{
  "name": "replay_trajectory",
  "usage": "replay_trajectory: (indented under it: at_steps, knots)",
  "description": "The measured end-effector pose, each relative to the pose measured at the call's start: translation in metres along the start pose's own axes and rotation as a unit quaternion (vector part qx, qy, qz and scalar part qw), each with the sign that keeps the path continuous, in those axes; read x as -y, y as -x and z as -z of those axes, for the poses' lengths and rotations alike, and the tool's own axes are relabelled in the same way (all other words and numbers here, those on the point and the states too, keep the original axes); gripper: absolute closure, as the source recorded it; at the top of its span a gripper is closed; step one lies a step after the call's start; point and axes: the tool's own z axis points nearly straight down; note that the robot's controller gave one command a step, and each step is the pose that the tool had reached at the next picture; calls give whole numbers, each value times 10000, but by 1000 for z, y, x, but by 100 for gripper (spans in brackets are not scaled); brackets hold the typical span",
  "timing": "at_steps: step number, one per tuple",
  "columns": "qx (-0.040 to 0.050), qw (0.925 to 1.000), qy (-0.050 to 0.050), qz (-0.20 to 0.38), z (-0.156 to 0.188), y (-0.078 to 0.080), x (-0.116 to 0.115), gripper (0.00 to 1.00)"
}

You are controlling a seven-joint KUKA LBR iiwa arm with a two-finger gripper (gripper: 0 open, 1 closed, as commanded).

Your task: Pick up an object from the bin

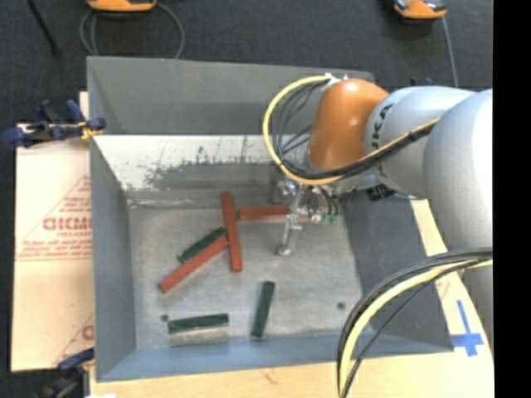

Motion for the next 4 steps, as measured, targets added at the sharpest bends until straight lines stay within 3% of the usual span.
replay_trajectory:
  at_steps: [3,4]
  knots:
    - [7,10000,-12,5,1,1,3,0]
    - [26,10000,-14,6,2,2,3,100]
